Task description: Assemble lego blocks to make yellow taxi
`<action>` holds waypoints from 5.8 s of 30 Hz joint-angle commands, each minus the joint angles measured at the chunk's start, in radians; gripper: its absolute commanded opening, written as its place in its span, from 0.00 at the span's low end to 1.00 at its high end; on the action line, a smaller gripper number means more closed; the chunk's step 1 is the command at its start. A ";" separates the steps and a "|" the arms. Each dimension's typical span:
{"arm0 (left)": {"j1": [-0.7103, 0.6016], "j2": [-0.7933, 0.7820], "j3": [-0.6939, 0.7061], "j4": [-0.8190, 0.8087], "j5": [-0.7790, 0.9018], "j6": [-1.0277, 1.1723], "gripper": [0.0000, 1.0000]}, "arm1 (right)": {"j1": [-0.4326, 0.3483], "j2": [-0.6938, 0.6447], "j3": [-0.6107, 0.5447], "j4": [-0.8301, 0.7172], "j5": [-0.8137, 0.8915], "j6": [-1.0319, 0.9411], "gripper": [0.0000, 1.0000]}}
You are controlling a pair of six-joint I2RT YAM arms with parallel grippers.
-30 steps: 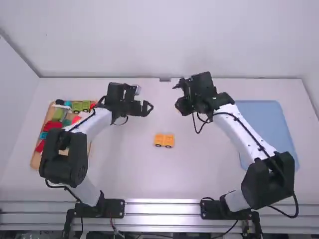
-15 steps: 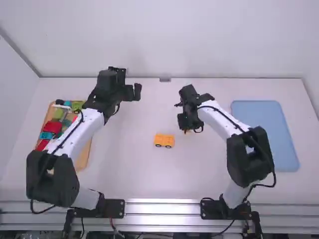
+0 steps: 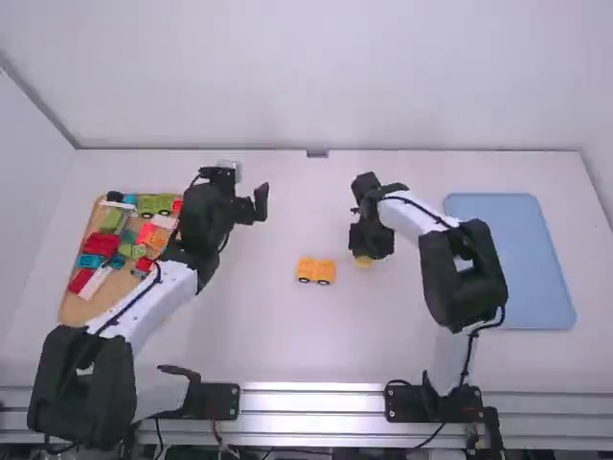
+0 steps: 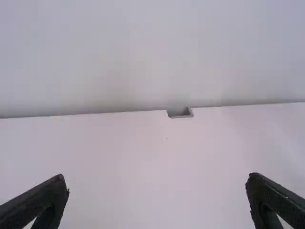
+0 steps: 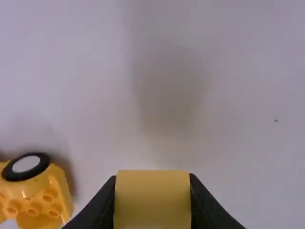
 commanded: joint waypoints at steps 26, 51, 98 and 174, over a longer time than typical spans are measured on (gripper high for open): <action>-0.002 -0.032 0.000 -0.032 -0.010 0.008 0.99 | 0.076 0.017 -0.086 -0.085 0.075 1.439 0.12; -0.002 -0.032 0.000 -0.034 -0.010 0.008 0.99 | 0.031 0.013 -0.159 0.109 0.010 1.332 0.75; 0.003 -0.032 -0.001 -0.040 -0.010 -0.063 0.99 | -0.225 -0.014 0.622 -0.382 0.147 -0.539 0.98; -0.035 0.655 0.164 -0.324 1.095 1.299 0.99 | -0.278 -0.014 -0.238 0.080 -0.845 -2.029 0.98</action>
